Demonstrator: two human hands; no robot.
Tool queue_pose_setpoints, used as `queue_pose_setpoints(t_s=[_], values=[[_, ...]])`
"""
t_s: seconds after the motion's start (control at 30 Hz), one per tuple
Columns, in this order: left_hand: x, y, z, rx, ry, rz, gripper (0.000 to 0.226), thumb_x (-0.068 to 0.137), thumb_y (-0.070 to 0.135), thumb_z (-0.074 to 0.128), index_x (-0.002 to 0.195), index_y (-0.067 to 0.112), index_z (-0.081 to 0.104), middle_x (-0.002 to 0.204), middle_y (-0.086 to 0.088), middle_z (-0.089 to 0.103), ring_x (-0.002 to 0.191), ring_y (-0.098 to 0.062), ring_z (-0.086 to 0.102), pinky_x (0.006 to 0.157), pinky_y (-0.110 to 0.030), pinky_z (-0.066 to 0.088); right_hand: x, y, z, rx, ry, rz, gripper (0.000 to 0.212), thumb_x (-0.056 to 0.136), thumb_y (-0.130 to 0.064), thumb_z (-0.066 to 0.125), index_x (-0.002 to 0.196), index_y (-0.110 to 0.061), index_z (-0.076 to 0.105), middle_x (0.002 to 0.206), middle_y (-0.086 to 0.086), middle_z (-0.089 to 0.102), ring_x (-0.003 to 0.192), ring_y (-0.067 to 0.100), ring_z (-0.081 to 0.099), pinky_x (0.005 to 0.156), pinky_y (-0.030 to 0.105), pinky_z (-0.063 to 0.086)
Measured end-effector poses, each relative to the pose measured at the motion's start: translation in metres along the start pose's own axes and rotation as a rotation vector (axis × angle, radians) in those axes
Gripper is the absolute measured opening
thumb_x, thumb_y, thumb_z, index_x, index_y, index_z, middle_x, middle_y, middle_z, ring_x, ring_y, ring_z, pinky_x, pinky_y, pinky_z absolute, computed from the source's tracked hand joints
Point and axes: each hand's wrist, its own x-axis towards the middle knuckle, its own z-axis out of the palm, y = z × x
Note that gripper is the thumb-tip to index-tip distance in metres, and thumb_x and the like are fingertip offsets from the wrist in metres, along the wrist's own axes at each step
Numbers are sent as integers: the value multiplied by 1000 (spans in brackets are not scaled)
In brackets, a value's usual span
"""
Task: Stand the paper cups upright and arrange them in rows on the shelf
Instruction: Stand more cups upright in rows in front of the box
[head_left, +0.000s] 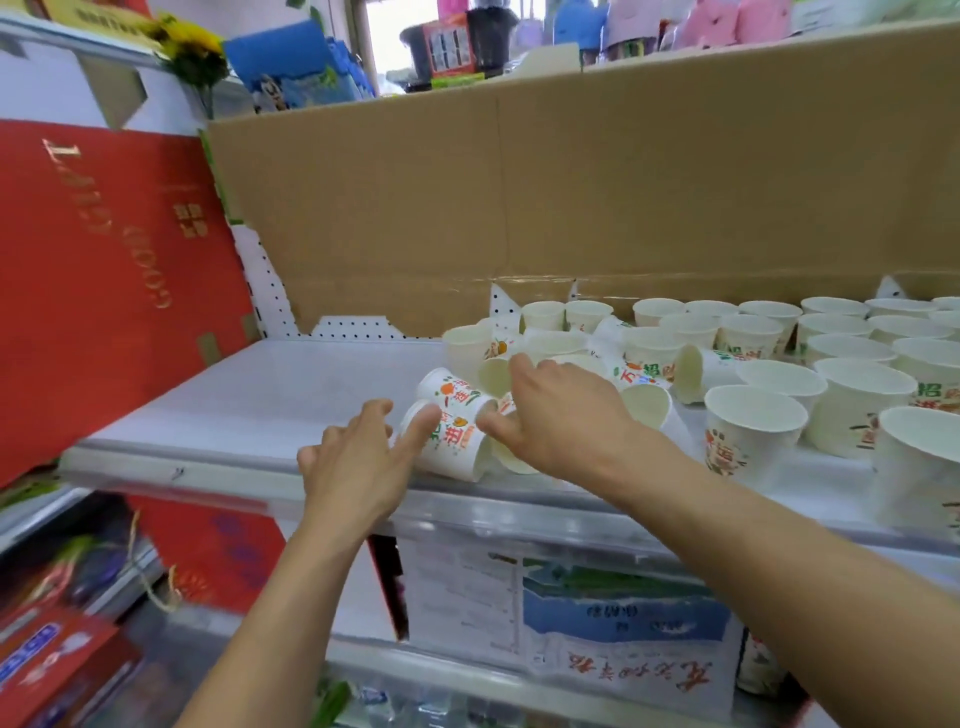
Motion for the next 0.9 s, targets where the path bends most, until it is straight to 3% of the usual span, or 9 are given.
queue_pose_setpoints(t_s=[0.13,0.23,0.33,0.4,0.6,0.77,0.83,0.9], values=[[-3,0,4,-103,60,67,41,89,63,40,114,31,49,108,11,63,103,-17,53,85,-37,25,1,11,5,-29,-72,-43,51,91,-50,50,129,-18,42,117,8,54,106,25,51,68,33,36],[-1,1,8,-287,68,63,20,93,49,46,100,31,54,94,15,63,92,-13,55,91,-36,32,-1,20,7,-16,-113,-89,48,90,-46,53,129,-21,43,116,6,54,104,26,53,74,36,46],[5,2,8,-485,41,72,16,91,43,53,90,29,61,89,16,66,90,-12,62,91,-43,48,1,27,9,-37,-27,-119,34,93,-33,48,125,-21,49,111,6,59,99,29,59,72,34,46],[5,7,4,-539,30,115,10,92,33,57,88,27,64,89,15,68,90,-10,64,81,-33,51,6,33,9,-99,31,-120,28,95,-26,43,121,-20,53,107,5,64,95,30,61,65,32,39],[13,6,-12,-117,290,469,11,90,35,62,92,30,71,81,11,61,83,-14,54,80,-36,31,20,42,0,-75,66,-63,20,92,-21,45,94,-18,64,86,4,65,77,28,55,59,30,37],[22,7,-23,81,162,566,19,92,35,58,106,33,72,89,9,61,92,-16,47,80,-29,19,41,38,-3,121,-143,-29,22,85,-16,53,66,-5,59,61,7,57,57,27,49,53,33,41],[23,8,-22,111,134,559,22,93,36,56,111,35,69,94,10,61,97,-16,47,83,-29,20,46,37,-4,168,-207,-16,27,86,-22,56,66,-4,60,58,7,52,53,23,45,53,33,40],[21,9,-20,83,160,569,28,95,39,52,120,35,63,105,9,59,104,-15,47,87,-28,20,47,38,-10,229,-220,-28,29,89,-35,59,81,-9,69,66,2,63,58,19,58,59,33,49]])
